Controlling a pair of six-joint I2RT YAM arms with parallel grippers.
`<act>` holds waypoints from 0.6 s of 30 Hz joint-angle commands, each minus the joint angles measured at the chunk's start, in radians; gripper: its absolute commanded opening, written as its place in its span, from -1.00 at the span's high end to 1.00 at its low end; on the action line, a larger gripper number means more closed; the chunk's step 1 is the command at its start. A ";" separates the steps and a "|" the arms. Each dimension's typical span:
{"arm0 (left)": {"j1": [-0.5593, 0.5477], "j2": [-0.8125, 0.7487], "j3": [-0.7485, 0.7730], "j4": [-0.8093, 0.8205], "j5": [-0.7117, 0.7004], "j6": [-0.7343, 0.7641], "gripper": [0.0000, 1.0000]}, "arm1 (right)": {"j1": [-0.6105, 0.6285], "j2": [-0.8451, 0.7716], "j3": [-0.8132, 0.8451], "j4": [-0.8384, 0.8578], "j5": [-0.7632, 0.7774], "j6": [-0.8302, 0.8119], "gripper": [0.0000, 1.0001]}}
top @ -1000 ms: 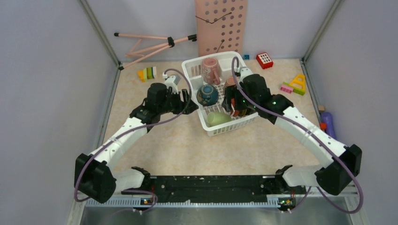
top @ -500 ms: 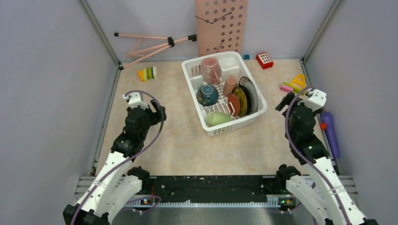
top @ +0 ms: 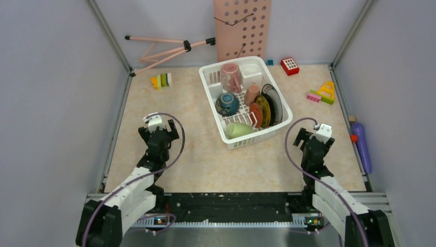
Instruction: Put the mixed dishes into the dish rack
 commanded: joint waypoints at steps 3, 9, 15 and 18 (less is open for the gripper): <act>0.063 0.177 -0.230 0.758 0.184 0.279 -0.95 | -0.021 0.240 0.001 0.531 -0.089 -0.115 -0.70; 0.155 0.401 -0.098 0.817 0.221 0.268 -0.93 | -0.057 0.479 0.082 0.677 -0.251 -0.145 -0.68; 0.236 0.512 -0.069 0.859 0.295 0.251 -0.85 | -0.076 0.716 0.095 0.938 -0.271 -0.167 -0.59; 0.248 0.669 -0.119 1.161 0.281 0.273 -0.90 | -0.088 0.731 0.122 0.863 -0.323 -0.174 -0.59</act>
